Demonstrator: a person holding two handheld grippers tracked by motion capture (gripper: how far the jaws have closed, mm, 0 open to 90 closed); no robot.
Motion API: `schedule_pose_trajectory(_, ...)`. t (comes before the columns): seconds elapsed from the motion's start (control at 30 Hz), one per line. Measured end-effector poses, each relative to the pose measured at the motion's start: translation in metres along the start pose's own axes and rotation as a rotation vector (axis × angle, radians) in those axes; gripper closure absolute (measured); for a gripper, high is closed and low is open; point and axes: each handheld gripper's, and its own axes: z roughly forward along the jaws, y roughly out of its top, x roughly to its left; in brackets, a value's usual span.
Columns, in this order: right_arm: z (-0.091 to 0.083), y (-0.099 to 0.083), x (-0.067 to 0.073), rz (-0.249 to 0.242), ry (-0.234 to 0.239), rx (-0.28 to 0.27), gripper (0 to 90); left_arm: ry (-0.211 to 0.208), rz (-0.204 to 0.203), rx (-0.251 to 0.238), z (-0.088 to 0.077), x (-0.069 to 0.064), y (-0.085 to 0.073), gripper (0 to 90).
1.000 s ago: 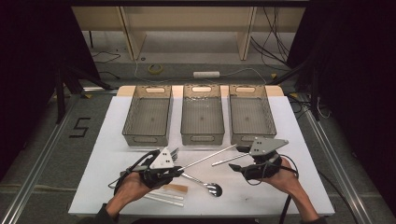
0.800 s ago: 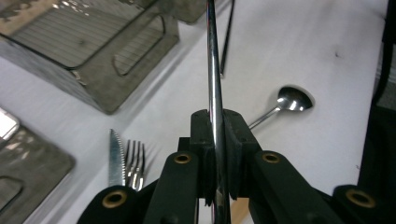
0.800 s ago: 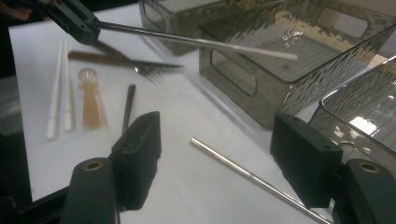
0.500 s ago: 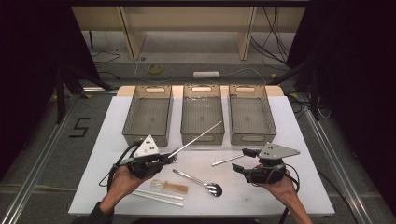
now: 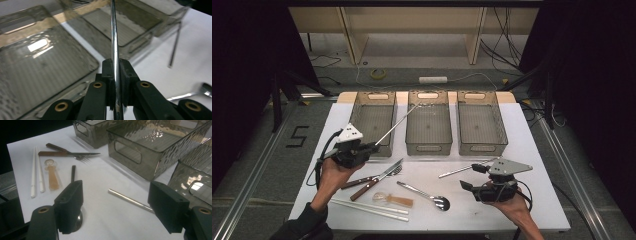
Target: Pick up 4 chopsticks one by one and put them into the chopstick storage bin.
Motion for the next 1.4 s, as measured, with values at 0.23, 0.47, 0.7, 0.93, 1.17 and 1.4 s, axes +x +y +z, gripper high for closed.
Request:
schedule_pose_trajectory(0.23, -0.002, -0.003, 0.002, 0.003, 0.007, 0.006, 28.6, 0.054, -0.096, -0.013, 0.008, 0.028, 0.0, 82.9)
schedule_pose_trajectory(0.47, -0.002, -0.002, 0.004, -0.001, 0.012, 0.006, 28.0, 0.105, -0.154, -0.001, 0.015, 0.049, 0.003, 82.8)
schedule_pose_trajectory(0.7, -0.001, -0.003, 0.006, -0.001, 0.025, 0.005, 28.0, 0.159, -0.195, 0.038, 0.025, 0.069, 0.0, 82.8)
schedule_pose_trajectory(0.93, -0.001, -0.003, 0.006, -0.007, 0.035, 0.013, 28.0, 0.205, -0.222, 0.053, 0.03, 0.079, -0.002, 82.8)
schedule_pose_trajectory(1.17, 0.0, -0.003, 0.007, -0.006, 0.038, 0.013, 28.0, 0.239, -0.264, 0.08, 0.038, 0.084, -0.004, 82.7)
schedule_pose_trajectory(1.4, 0.0, -0.003, 0.007, -0.008, 0.041, 0.012, 28.0, 0.257, -0.293, 0.115, 0.046, 0.092, -0.008, 82.5)
